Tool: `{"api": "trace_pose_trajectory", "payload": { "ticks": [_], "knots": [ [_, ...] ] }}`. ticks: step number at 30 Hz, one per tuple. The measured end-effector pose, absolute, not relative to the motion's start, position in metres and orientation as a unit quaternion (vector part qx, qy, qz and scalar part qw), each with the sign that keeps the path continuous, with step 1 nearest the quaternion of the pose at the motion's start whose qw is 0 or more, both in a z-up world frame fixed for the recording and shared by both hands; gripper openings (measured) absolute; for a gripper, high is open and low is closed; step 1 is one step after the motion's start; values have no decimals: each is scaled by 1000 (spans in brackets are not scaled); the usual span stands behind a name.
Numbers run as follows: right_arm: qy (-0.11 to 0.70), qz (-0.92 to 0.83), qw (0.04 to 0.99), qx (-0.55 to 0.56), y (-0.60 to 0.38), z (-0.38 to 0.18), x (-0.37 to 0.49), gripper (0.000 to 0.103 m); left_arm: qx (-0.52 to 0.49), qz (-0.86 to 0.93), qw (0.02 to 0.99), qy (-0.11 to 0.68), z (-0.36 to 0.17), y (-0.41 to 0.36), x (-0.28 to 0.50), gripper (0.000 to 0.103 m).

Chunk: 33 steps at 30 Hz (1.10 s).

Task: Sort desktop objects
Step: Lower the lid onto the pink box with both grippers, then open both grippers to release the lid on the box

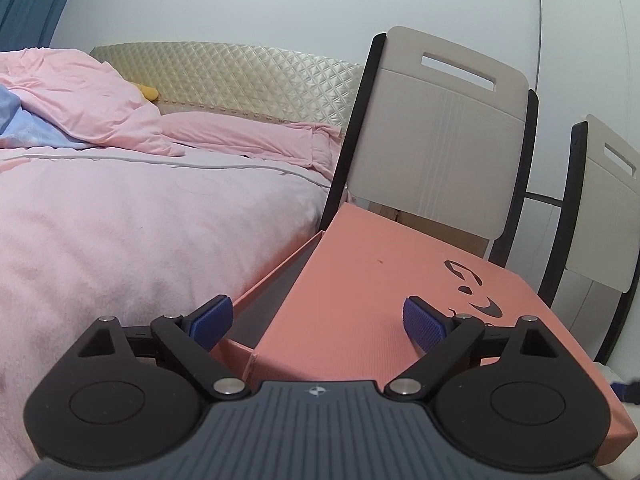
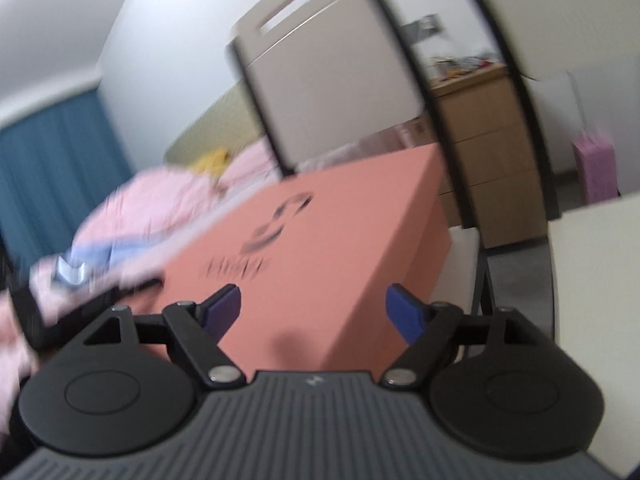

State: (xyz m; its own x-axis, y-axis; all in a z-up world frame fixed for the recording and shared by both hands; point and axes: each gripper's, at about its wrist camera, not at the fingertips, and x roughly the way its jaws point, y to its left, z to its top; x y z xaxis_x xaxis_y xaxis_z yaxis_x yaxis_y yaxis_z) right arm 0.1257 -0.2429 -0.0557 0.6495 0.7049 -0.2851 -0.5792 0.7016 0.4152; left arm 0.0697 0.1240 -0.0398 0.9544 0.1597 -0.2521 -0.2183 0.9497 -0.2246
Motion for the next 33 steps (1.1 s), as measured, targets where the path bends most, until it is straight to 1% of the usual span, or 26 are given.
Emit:
{"api": "trace_pose_trajectory", "payload": {
  "ticks": [2,4,6,9,11,15,23,33],
  "knots": [
    [227,383,887,121,-239,-59,117,82,-126,98,980,116,-40,123,70,94],
    [241,386,885,96,-234,-63,110,81,-127,99,980,116,-40,123,70,94],
    [252,378,888,72,-228,-67,106,76,-125,104,980,114,-39,122,70,94],
    [239,375,894,60,-219,-68,101,74,-122,114,980,110,-39,121,70,92],
    [229,378,895,55,-209,-70,100,68,-108,130,980,105,-38,120,71,91],
    [218,373,901,48,-195,-69,101,68,-95,148,978,109,-37,122,75,91],
    [220,367,902,60,-199,-66,109,69,-77,139,979,127,-37,119,79,91],
    [220,337,914,59,-208,-62,113,69,-79,86,980,161,-44,112,84,91]
  ]
}}
